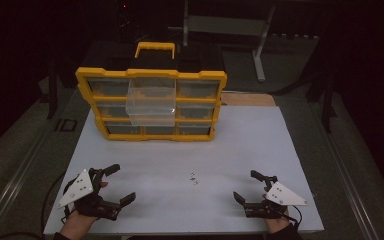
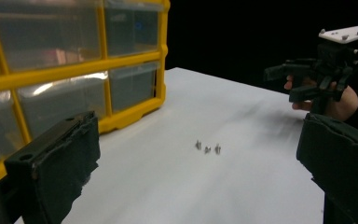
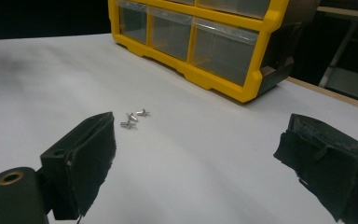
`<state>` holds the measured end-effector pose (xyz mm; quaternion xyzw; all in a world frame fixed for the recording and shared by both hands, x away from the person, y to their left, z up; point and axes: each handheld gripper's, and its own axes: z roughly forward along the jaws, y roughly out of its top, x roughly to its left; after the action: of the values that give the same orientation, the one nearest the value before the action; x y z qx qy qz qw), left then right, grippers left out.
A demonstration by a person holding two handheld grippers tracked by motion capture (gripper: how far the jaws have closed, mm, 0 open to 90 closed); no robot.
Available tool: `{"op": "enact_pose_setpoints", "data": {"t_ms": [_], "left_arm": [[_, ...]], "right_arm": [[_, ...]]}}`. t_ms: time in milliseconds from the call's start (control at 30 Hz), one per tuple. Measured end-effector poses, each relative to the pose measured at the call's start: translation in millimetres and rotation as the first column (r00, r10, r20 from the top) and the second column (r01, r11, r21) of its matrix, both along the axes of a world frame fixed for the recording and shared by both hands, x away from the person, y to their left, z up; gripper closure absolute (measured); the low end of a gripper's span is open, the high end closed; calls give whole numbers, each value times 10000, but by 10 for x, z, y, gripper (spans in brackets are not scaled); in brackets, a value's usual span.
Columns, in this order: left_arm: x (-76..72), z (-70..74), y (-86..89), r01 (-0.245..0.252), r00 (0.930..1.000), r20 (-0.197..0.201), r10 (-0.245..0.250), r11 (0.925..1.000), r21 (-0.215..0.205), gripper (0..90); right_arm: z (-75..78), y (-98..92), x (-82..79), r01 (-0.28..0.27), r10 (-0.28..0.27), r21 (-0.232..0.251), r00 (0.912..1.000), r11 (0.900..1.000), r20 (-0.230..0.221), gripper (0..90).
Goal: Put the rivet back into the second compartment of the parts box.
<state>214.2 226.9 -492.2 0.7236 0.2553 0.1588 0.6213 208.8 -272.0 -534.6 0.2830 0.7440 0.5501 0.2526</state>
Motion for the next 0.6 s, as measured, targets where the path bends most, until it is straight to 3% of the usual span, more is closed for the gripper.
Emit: {"op": "enact_pose_setpoints", "data": {"t_ms": [200, 233, 400, 533, 600], "left_arm": [[155, 191, -146, 669, 9978, -22, -669, 9978, -7, 0], [201, 247, -216, 975, 9952, -65, -975, 9952, 2, 0], [284, 333, -372, 1470, 9891, -51, -1470, 9891, 28, 0], [340, 388, -557, 1755, 9843, 114, -1760, 9839, 348, 0], [382, 407, -677, 2006, 9796, 1, -2008, 9786, 457, 0]], "right_arm": [[10, -5, -5, 4, -4, -5, 10000, 10000, 0, 93], [9, -6, -5, 5, -5, 10, 10000, 10000, -5, 94], [13, -9, -6, -23, 23, 37, 10000, 10000, -1, 93], [12, -9, -5, -45, 45, 41, 10000, 10000, -10, 93], [11, -9, -6, -53, 53, 52, 10000, 10000, -34, 93]]}}
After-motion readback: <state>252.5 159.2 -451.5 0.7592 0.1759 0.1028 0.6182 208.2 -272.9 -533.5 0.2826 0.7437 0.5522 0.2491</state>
